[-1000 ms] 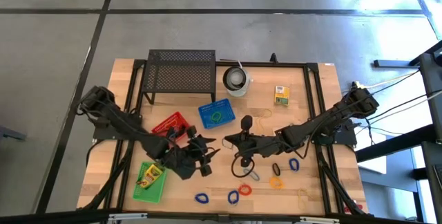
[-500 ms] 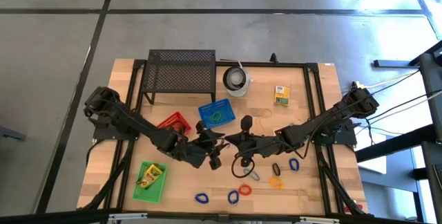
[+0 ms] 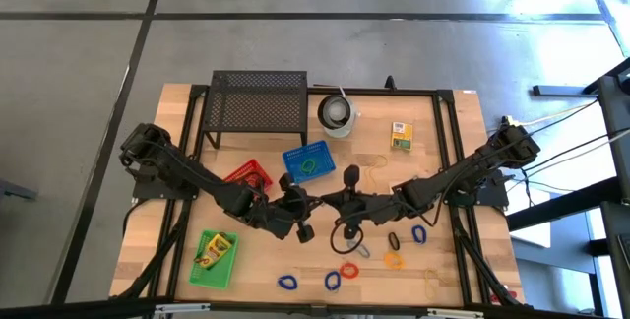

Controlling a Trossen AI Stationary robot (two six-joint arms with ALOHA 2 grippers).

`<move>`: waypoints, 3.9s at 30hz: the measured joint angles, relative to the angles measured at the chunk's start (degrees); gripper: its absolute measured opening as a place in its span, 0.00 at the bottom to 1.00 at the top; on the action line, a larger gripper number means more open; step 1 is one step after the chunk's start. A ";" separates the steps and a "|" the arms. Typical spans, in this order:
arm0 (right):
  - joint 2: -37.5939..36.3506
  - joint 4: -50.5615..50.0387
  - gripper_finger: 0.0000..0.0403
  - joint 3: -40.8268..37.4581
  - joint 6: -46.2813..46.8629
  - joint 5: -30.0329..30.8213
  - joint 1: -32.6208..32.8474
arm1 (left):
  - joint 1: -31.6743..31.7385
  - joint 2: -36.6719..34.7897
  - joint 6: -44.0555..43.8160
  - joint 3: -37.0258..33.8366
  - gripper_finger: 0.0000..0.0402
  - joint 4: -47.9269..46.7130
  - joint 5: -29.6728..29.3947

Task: Pick & Place Office Desk Supplies
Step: Put the blue rubber band into the red bin, then put the black rubber band into the red bin

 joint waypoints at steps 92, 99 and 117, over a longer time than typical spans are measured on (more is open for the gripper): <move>-7.53 -45.59 0.55 0.02 58.03 -13.16 6.22 | -2.87 -6.38 -56.49 3.42 0.31 -65.26 4.52; -5.01 -53.60 0.55 0.00 73.22 -20.27 8.15 | -7.52 -6.38 -53.40 4.66 0.31 -57.48 1.22; 8.19 -58.19 0.53 0.31 100.04 -34.06 11.35 | -12.83 -6.38 -42.82 4.68 0.31 -43.49 -4.07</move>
